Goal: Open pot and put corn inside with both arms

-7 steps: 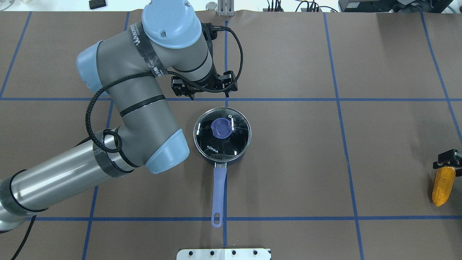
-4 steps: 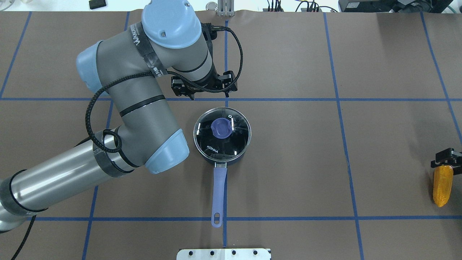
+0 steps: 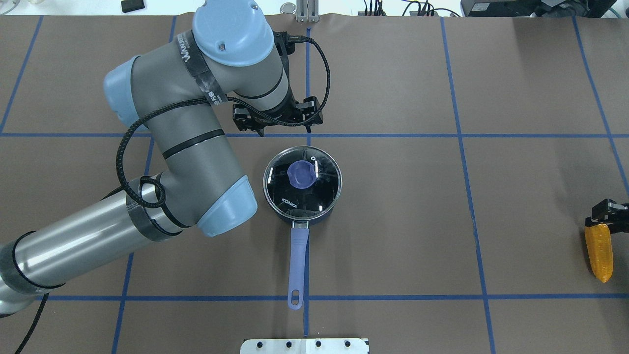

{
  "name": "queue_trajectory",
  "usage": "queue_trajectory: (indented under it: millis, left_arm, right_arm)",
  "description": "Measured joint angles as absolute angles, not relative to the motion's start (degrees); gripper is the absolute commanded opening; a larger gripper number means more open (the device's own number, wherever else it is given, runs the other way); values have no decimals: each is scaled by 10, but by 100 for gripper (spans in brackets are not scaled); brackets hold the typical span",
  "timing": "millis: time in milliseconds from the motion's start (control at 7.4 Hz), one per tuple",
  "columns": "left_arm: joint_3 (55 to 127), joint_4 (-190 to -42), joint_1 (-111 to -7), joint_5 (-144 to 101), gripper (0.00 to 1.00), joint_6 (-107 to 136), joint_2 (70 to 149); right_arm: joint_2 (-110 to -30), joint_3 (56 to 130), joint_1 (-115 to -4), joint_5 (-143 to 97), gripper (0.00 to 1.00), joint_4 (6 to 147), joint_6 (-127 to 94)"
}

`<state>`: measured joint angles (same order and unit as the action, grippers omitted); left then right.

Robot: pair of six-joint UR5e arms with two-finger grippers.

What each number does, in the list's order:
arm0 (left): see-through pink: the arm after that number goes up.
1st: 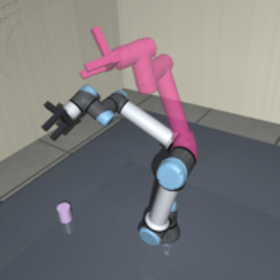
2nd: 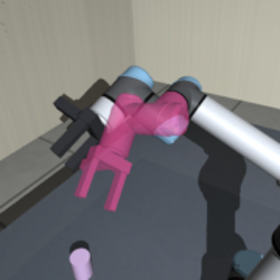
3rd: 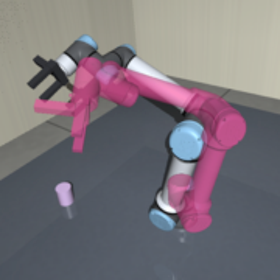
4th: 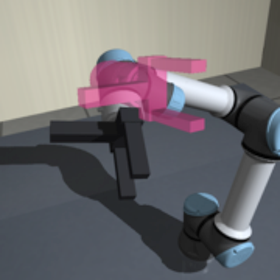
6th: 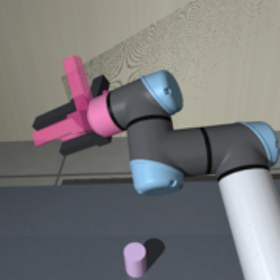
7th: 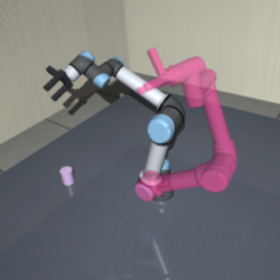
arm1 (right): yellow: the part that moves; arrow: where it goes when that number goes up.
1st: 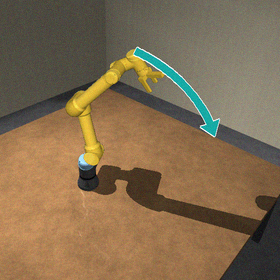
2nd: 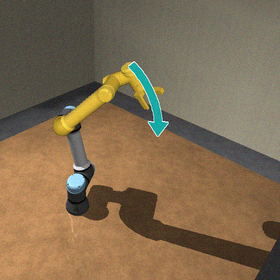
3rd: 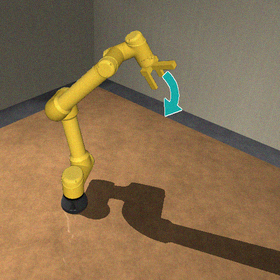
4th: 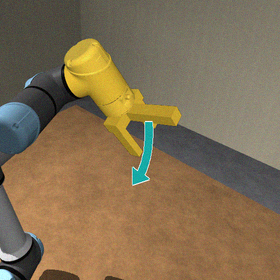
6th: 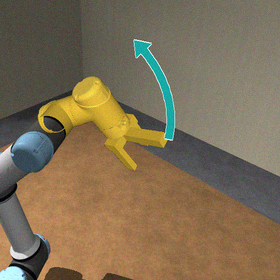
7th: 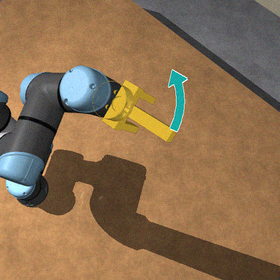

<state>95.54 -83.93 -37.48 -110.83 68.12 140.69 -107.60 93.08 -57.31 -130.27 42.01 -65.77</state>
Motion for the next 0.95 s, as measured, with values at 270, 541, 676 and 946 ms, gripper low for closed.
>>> queue_trajectory:
  millis: [270,541,676,946]
  left_arm:
    - [956,-839,-375,-1108,98,681,1406]
    - [956,-839,-375,-1108,98,682,1406]
    - [956,-839,-374,-1108,98,682,1406]
    - [955,-839,-374,-1108,98,682,1406]
  right_arm:
    - [-1069,934,-573,-1309,52,421,-663]
    - [-1062,936,-577,-1323,52,422,-663]
    - [-1059,936,-584,-1338,52,424,-663]
    - [-1045,936,-604,-1367,51,433,-663]
